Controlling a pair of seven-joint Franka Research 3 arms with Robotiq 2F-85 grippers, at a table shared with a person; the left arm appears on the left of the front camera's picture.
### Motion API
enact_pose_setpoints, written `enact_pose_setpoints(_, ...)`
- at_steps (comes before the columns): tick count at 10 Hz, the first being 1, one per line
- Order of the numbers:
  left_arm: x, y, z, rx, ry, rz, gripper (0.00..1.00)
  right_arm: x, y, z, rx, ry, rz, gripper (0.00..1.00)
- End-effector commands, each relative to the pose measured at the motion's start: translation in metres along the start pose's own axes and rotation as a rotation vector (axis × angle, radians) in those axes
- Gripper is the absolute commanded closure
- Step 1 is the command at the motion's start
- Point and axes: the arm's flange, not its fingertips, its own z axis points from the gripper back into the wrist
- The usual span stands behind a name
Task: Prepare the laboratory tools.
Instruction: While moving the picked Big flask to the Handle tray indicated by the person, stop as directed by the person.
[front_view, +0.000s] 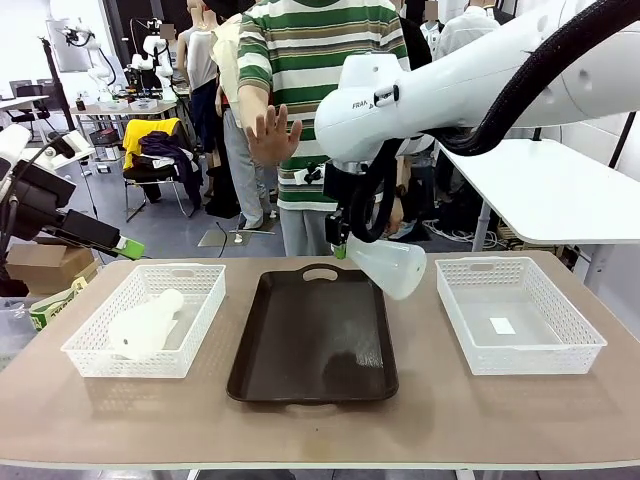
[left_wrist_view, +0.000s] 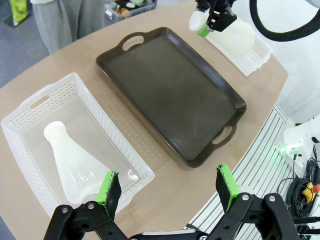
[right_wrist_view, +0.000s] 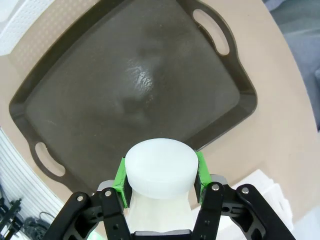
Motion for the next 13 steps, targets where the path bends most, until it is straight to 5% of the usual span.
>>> enact_pose_setpoints(1, -0.0004, 0.002, 0.0001, -0.018, -0.008, 0.002, 0.0, -0.0001, 0.0012, -0.003, 0.0, -0.002, 0.003, 1.0)
enact_pose_setpoints(13, -0.0004, 0.002, 0.0001, -0.018, -0.008, 0.002, 0.0, -0.0001, 0.0012, -0.003, 0.0, -0.002, 0.003, 1.0)
